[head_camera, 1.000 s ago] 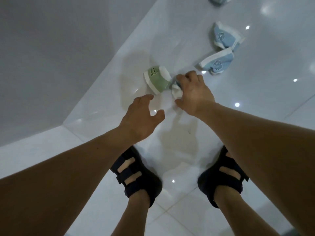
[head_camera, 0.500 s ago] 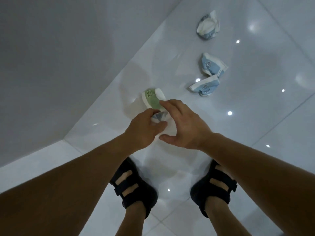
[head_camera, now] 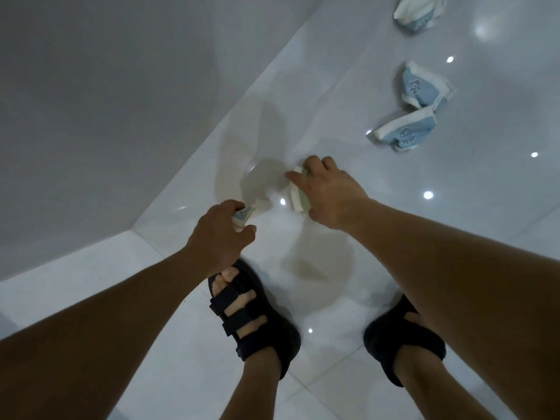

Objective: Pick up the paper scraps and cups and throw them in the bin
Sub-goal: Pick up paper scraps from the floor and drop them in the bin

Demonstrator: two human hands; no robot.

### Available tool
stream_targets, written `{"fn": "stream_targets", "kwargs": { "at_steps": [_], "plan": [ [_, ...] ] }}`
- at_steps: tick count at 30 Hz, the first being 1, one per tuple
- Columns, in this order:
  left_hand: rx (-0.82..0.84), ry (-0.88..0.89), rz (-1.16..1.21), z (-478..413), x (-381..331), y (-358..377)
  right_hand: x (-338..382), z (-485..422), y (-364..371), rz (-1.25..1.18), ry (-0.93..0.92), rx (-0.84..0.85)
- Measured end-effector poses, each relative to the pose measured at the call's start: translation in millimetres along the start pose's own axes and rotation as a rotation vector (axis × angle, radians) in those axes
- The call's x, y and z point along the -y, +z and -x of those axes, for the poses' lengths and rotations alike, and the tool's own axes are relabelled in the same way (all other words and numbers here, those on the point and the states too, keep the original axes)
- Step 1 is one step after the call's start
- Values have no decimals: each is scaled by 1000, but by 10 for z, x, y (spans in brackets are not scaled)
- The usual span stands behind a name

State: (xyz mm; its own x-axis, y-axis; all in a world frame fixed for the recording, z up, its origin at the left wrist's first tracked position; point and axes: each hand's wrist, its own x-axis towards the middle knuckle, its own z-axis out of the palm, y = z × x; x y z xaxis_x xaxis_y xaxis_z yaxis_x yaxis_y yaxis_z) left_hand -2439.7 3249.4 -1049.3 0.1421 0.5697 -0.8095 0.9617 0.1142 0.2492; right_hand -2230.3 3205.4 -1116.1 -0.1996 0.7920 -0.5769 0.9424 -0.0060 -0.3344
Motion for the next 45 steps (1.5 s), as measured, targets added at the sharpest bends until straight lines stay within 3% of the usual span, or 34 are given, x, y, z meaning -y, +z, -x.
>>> {"fn": "stream_targets", "kwargs": {
  "at_steps": [4, 8, 12, 18, 24, 28, 37, 45],
  "plan": [
    [-6, 55, -10, 260, -407, -143, -32, 600, -158, -159, 83, 32],
    [-17, 177, -78, 618, -1149, -520, -182, 1145, -853, -289, 191, -60],
    [-62, 300, -115, 1168, -2021, -965, -436, 1727, -1766, -289, 257, -144],
    [-102, 423, -136, 2338, -3114, -1512, -575, 3066, -2980, -183, 330, -128],
    [-53, 550, -128, 3571, -3707, -1768, -105, 4464, -3688, -328, 542, -263],
    [18, 722, -188, 4282, -3835, -1905, 457, 5272, -3886, -444, 717, -337],
    [104, 1040, -404, 5777, -3773, -2053, 2098, 6685, -3804, -709, 1143, -677],
    [234, 1368, -608, 7389, -3615, -1147, 3319, 8160, -3054, -836, 1512, -953]
  ]
}}
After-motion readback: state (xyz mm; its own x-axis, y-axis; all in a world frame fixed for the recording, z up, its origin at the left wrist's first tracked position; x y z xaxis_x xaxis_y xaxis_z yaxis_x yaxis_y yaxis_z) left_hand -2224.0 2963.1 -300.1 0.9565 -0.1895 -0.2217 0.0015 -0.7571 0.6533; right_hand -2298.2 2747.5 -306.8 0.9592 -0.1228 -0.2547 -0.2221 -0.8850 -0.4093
